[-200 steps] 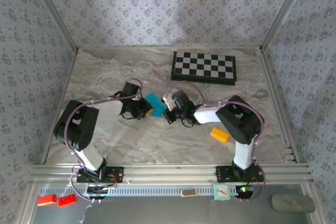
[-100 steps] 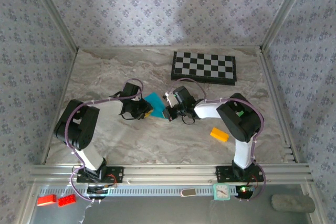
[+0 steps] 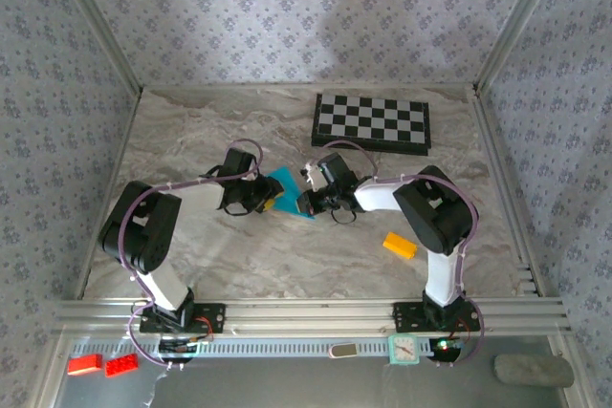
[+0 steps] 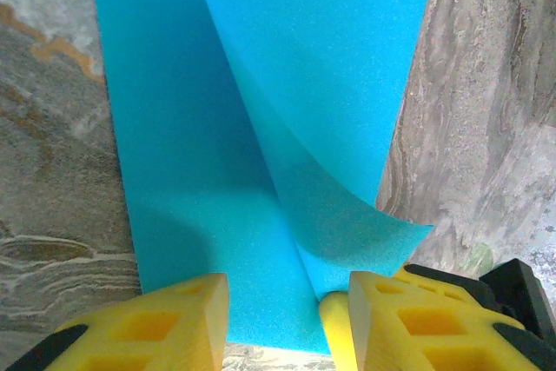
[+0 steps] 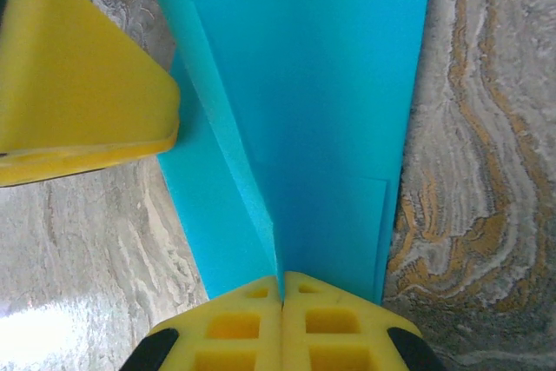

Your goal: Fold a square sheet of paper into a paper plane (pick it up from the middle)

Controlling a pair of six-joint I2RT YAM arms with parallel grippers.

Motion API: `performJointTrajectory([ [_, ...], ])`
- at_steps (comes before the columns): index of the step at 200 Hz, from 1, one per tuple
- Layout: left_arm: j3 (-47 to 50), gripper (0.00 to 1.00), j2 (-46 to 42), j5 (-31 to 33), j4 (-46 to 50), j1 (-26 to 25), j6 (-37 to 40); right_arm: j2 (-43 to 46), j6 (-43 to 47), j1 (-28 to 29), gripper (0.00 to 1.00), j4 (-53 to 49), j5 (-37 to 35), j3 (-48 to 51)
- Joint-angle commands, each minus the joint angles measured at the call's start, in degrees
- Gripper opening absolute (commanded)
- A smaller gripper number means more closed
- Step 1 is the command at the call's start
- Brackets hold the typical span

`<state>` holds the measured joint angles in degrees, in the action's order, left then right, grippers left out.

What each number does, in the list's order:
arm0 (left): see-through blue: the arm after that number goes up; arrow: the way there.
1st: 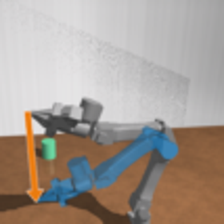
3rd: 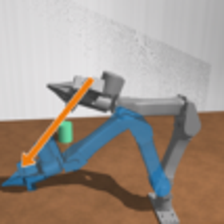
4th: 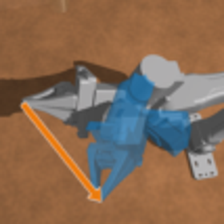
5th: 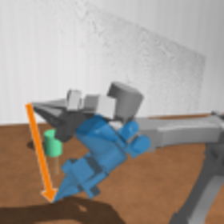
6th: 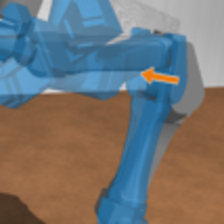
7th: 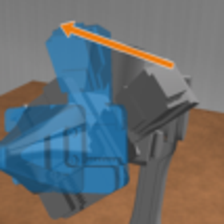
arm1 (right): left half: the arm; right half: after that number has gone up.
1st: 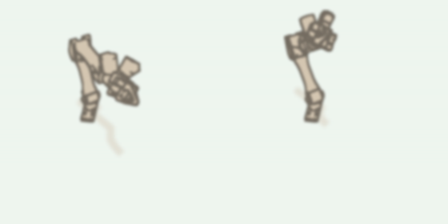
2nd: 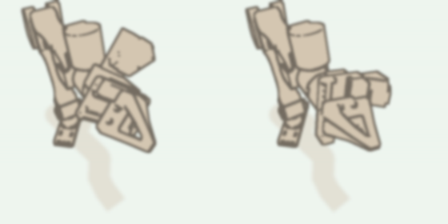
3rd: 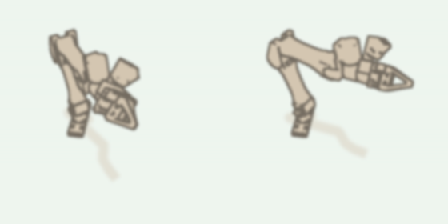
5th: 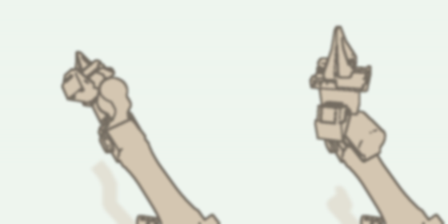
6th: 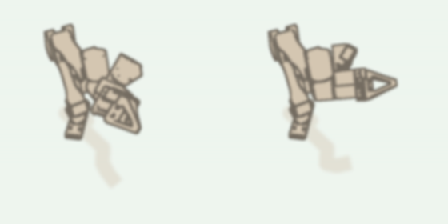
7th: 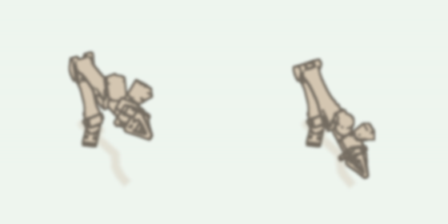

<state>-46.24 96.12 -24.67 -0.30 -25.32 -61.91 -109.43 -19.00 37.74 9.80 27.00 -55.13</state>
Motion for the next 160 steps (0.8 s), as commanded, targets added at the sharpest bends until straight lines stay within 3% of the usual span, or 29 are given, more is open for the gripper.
performJointTrajectory([
  [1,-0.86,0.41,0.97,-0.91,-1.05,-0.77,1.62,-1.86,-1.82,-0.38,0.02,-2.29,0.96,-1.03],
  [160,-4.91,0.45,4.78,1.91,6.17,-2.10,5.48,-3.10,-3.40,-1.30,0.03,-2.36,2.54,-1.64],
])
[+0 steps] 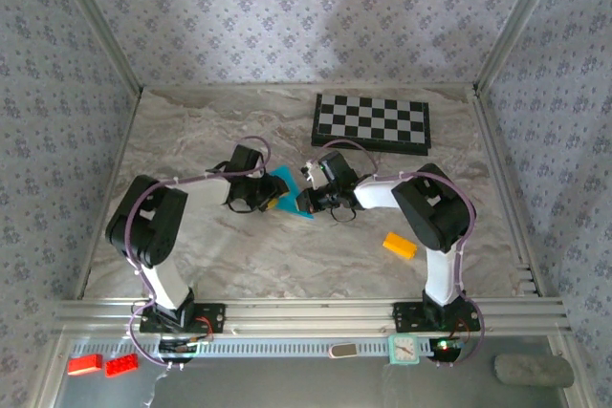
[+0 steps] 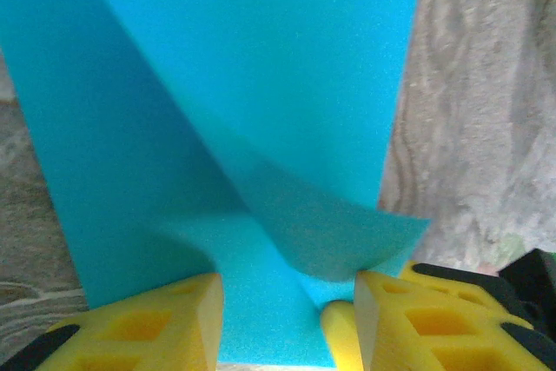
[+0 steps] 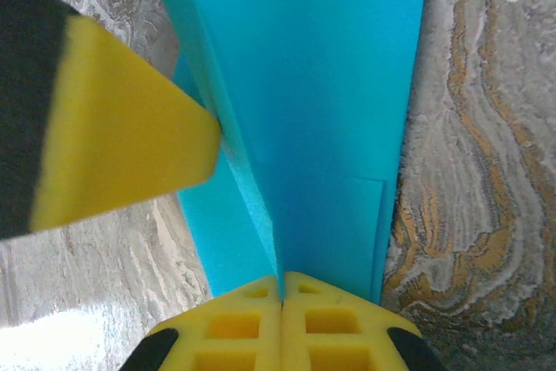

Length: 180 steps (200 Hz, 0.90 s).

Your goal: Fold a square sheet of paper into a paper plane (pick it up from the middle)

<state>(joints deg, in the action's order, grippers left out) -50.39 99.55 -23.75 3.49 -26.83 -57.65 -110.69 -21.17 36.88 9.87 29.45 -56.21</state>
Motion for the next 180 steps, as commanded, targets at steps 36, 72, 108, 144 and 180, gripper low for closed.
performJointTrajectory([
  [36,-1.55,0.49,2.06,2.08,4.91,-0.76,1.48,-1.90,-1.50,-0.68,0.07,-2.87,-0.11,-0.40],
  [72,-2.68,0.51,3.31,3.70,10.65,-1.06,2.40,-1.54,-1.86,-1.12,0.13,-2.93,0.06,-0.18],
  [108,-4.38,0.57,5.19,4.99,16.07,-1.47,2.89,-1.54,-2.12,-1.45,0.16,-2.95,0.40,-0.05],
  [144,-6.45,0.57,6.92,6.38,20.76,-1.60,2.83,-1.38,-2.12,-1.61,0.16,-3.27,-0.13,0.00],
  [180,-7.87,0.58,7.04,6.79,22.59,-1.60,2.72,-1.63,-2.88,-1.95,0.10,-3.19,0.44,-0.13],
])
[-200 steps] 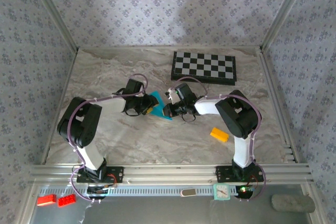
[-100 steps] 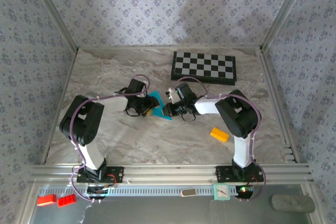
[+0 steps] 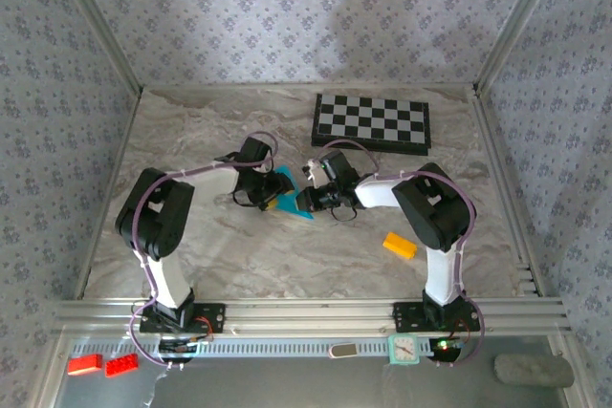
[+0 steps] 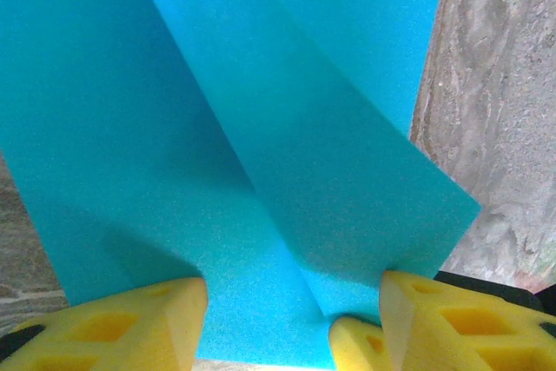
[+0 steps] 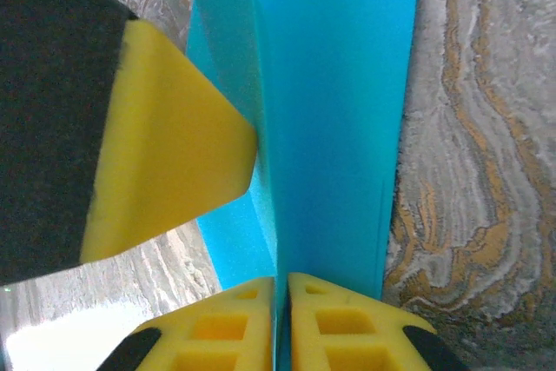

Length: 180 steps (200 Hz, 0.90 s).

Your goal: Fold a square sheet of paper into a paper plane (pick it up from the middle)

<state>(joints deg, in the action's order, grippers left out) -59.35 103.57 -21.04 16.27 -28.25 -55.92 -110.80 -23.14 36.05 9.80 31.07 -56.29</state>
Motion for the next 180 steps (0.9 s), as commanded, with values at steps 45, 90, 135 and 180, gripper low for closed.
performJointTrajectory([
  [45,-1.18,0.58,-0.81,0.82,5.34,-0.02,1.75,-2.83,-3.73,-2.37,0.05,-1.93,2.94,-0.18],
  [90,-2.34,0.59,-4.80,0.74,2.43,0.21,5.23,-4.22,-5.85,-3.37,0.05,-2.73,5.40,-1.40],
  [135,-1.82,0.59,-3.96,1.45,2.85,0.30,8.17,-5.49,-7.44,-4.07,0.05,-3.49,6.48,-2.15],
  [180,-2.41,0.61,-1.08,0.52,2.79,0.27,8.63,-6.33,-7.93,-4.50,0.04,-4.63,6.72,-2.92],
])
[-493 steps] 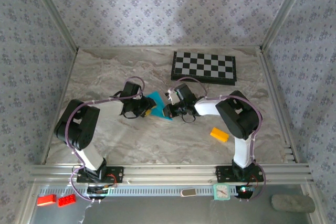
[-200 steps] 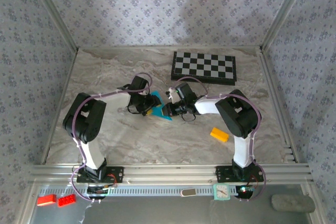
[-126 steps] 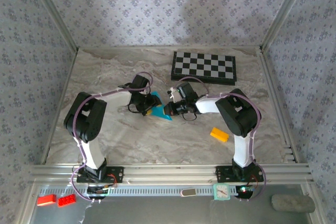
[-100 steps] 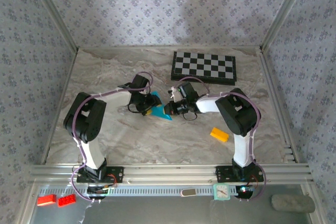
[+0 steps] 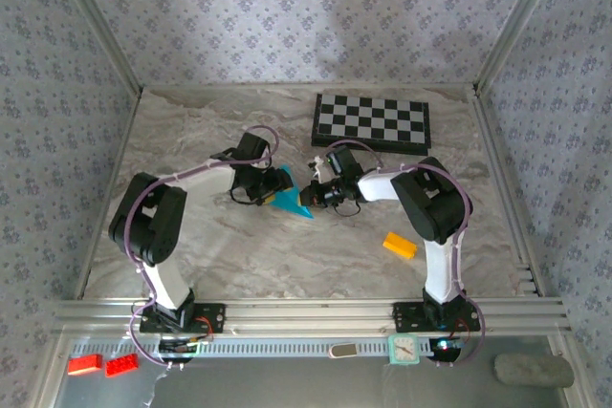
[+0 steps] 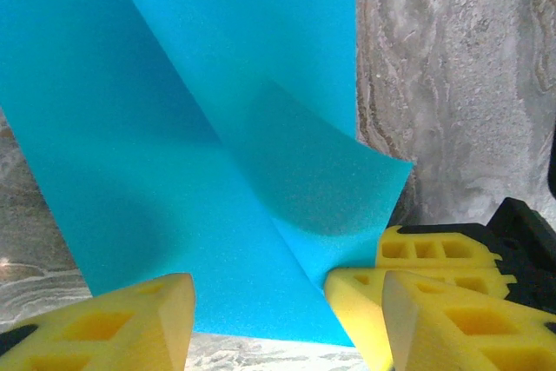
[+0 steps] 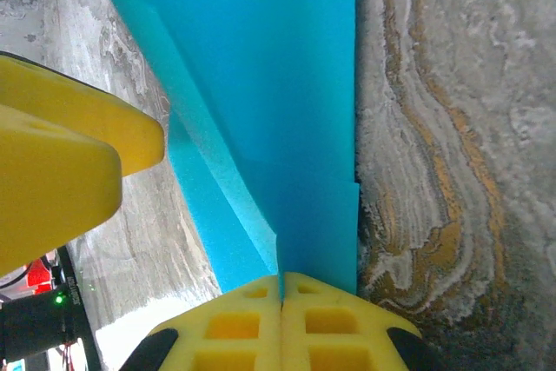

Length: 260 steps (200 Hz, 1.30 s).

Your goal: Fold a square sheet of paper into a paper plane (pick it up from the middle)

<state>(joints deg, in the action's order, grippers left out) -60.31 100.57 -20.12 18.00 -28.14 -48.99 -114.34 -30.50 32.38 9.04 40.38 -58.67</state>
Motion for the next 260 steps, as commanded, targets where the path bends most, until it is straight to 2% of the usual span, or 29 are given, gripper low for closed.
performJointTrajectory([
  [1,-1.46,0.61,1.95,-0.38,1.15,0.13,1.70,-2.80,-0.59,-0.87,0.04,-3.90,-2.59,-0.55],
  [48,-3.14,0.67,4.53,1.41,4.68,-0.05,1.87,-3.16,-0.95,-0.92,0.04,-4.06,-2.52,-0.56],
  [102,-3.73,0.67,7.45,3.32,10.24,-0.14,0.24,-2.44,-0.64,-1.01,0.07,-4.78,-2.87,-0.87],
  [164,-5.68,0.65,11.59,6.61,17.27,-0.56,-1.46,3.35,3.76,-0.92,0.20,-5.73,-0.95,-1.48],
  [205,-7.12,0.65,13.32,6.94,19.00,-1.03,-1.35,7.86,5.24,-0.70,0.24,-5.09,-3.54,0.85],
  [260,-7.45,0.65,13.91,7.02,19.61,-0.97,-1.39,7.03,7.47,0.67,0.24,-9.38,-6.35,0.07],
])
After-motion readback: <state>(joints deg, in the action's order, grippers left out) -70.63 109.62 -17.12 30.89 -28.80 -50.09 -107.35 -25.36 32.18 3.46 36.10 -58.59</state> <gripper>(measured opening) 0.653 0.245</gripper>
